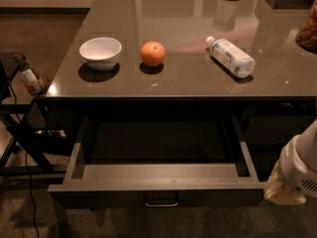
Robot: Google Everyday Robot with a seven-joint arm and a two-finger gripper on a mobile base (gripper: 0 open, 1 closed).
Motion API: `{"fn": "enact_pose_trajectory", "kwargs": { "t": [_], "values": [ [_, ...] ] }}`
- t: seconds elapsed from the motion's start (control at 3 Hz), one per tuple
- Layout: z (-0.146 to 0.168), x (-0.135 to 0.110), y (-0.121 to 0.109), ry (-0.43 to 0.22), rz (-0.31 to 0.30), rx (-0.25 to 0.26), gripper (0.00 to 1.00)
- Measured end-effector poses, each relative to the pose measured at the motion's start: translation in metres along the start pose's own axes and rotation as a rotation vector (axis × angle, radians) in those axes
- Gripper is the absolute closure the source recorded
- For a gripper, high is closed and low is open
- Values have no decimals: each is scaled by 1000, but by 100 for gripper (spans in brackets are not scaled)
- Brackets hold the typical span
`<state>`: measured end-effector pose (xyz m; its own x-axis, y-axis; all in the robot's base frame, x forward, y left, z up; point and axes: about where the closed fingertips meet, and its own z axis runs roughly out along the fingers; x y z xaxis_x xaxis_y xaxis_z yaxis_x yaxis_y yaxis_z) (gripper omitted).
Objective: Close top drawer
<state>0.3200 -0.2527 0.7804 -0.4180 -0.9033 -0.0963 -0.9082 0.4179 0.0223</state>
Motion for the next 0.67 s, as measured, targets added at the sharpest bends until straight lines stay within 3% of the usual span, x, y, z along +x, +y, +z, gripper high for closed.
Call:
{"fn": "enact_pose_trajectory", "kwargs": {
  "t": [0.33,0.67],
  "values": [
    [33,-12,2,-15,3,-49,100],
    [34,-12,2,-16,4,-50,100]
  ]
}}
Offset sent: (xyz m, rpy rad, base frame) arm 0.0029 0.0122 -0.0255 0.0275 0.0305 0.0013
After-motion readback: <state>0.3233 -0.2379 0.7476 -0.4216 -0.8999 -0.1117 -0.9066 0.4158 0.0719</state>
